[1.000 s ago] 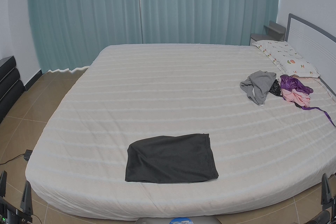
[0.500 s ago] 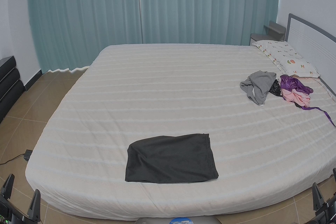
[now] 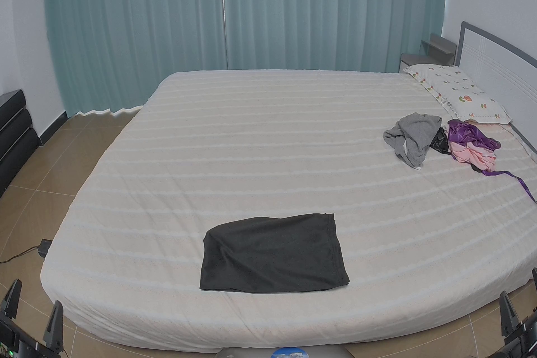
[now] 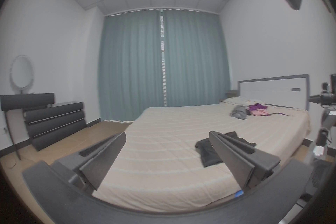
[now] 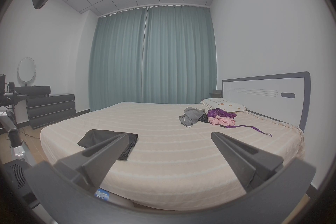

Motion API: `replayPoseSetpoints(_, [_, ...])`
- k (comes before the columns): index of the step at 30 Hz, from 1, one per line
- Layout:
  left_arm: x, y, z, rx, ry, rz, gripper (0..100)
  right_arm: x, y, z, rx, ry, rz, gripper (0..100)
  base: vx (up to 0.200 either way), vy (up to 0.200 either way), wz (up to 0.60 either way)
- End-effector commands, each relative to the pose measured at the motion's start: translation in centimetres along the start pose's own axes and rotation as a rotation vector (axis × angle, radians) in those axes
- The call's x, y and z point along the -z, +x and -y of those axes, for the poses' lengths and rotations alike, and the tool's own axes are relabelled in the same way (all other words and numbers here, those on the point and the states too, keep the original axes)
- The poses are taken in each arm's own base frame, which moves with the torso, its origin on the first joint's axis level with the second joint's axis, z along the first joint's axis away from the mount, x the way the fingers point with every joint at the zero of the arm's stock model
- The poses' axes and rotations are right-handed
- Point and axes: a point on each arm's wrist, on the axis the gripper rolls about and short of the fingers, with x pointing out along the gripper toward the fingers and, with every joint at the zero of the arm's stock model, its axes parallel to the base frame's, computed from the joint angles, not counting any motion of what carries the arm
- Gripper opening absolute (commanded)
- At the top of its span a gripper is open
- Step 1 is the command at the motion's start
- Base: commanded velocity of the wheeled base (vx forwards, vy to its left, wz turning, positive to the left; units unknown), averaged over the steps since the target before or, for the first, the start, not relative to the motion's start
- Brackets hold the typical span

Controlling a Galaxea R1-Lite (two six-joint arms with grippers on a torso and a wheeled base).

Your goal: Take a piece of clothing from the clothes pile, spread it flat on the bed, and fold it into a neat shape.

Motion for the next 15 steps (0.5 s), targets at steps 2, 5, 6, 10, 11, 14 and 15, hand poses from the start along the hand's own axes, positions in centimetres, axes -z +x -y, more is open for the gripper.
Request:
replayPoseSetpoints(2, [0.93, 0.03, 0.09, 0.028, -0.031, -0.049, 100, 0.5, 0.03, -0.01, 0.0, 0.002, -0.003, 100, 0.0, 0.0, 0.0])
replayPoseSetpoints(5, [0.93, 0.02, 0.1, 0.036, 0.001, -0.047, 100, 0.5, 0.03, -0.01, 0.0, 0.002, -0.003, 100, 0.0, 0.0, 0.0])
replayPoseSetpoints(6, [0.96, 0.02, 0.12, 0.041, -0.002, -0.05, 100, 0.52, 0.03, -0.01, 0.0, 0.0, -0.004, 100, 0.0, 0.0, 0.0])
replayPoseSetpoints(10, [0.94, 0.03, 0.07, 0.019, -0.02, -0.051, 100, 0.5, 0.03, -0.01, 0.0, 0.002, -0.003, 100, 0.0, 0.0, 0.0])
replayPoseSetpoints(11, [0.94, 0.03, 0.07, 0.019, -0.02, -0.051, 100, 0.5, 0.03, -0.01, 0.0, 0.002, -0.003, 100, 0.0, 0.0, 0.0])
replayPoseSetpoints(14, [0.96, 0.03, 0.07, 0.019, -0.021, -0.052, 100, 0.52, 0.03, -0.01, 0.0, 0.002, -0.004, 100, 0.0, 0.0, 0.0])
replayPoseSetpoints(15, [0.96, 0.03, 0.07, 0.019, -0.021, -0.052, 100, 0.52, 0.03, -0.01, 0.0, 0.002, -0.004, 100, 0.0, 0.0, 0.0])
